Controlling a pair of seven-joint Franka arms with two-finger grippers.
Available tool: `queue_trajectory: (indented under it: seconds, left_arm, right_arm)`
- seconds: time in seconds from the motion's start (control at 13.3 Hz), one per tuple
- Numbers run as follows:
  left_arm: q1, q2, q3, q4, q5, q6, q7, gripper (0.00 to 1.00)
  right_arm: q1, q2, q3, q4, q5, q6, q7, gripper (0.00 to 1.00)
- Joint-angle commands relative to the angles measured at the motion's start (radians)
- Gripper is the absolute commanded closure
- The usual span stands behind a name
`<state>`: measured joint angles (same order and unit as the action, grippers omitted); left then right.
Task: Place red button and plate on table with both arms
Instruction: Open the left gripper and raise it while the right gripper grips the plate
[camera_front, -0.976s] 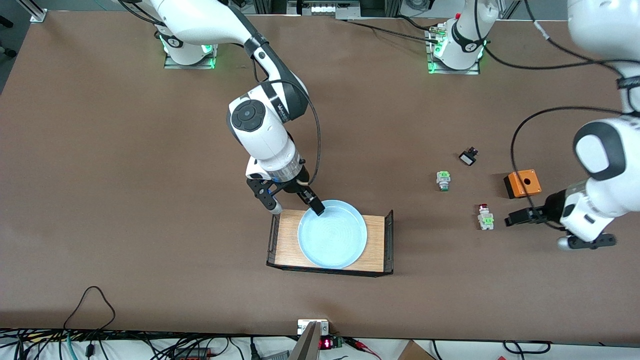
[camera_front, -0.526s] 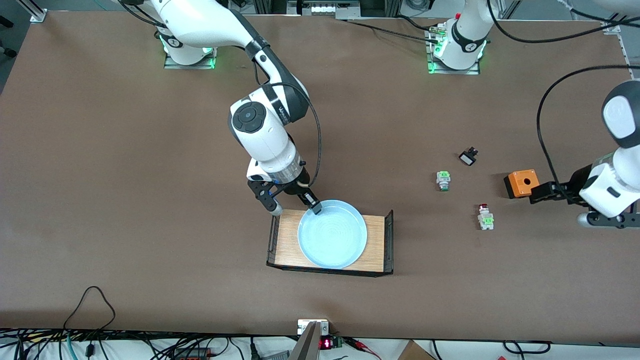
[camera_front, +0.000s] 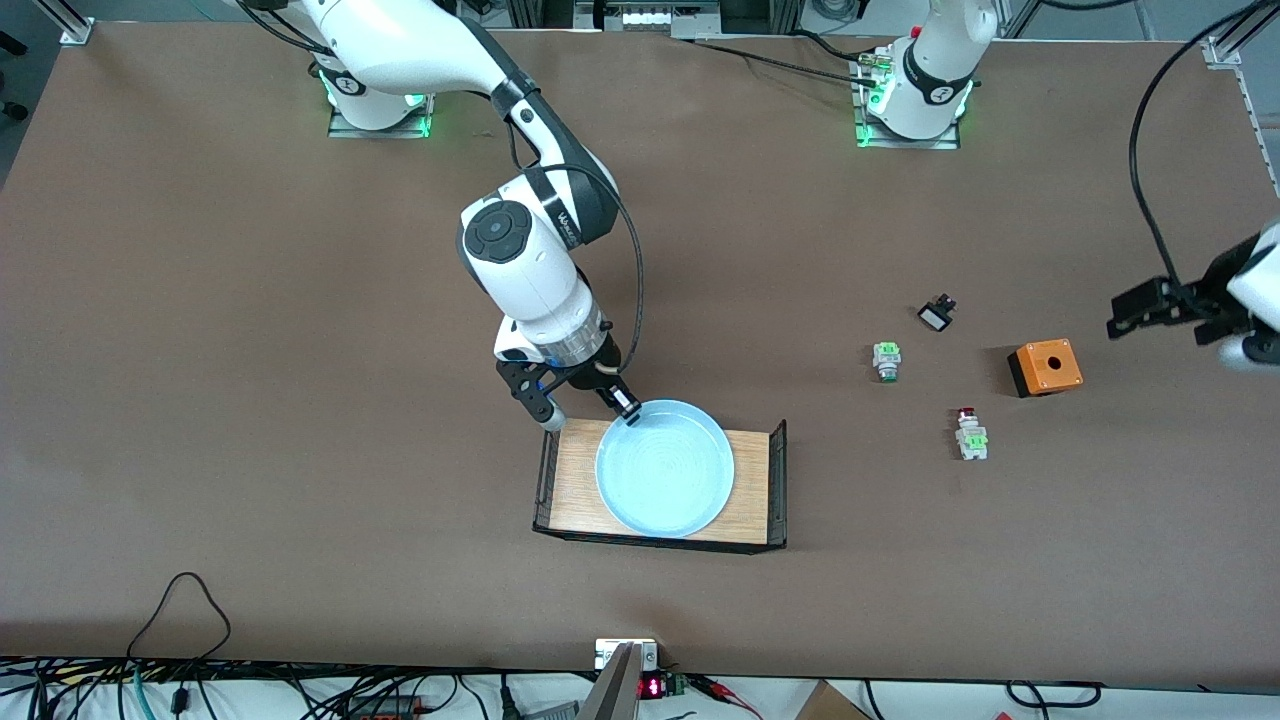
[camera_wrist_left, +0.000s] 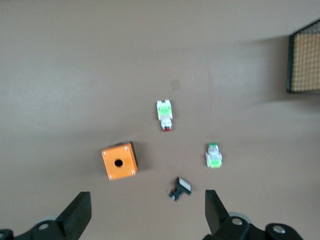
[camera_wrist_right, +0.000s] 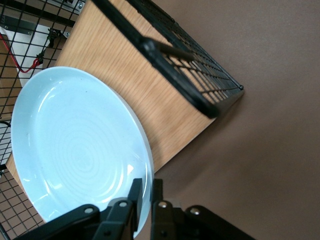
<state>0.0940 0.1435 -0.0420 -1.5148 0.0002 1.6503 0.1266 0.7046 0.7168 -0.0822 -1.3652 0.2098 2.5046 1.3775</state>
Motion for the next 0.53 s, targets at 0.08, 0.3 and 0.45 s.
queue_trajectory:
  seconds: [0.08,0.3,0.45]
  left_arm:
    - [0.041,-0.106,-0.056,-0.031,0.026,-0.061,-0.015,0.00]
    - [0.033,-0.145,-0.053,-0.042,0.027,-0.124,0.001,0.00]
    - [0.027,-0.185,-0.055,-0.100,0.032,-0.118,0.001,0.00]
  right_arm:
    - [0.003,0.018,-0.004,0.024,0.011,0.013,-0.008,0.94]
    - [0.003,0.019,-0.004,0.024,0.011,0.013,-0.008,0.98]
    - [0.003,0.018,-0.004,0.024,0.011,0.025,-0.008,1.00]
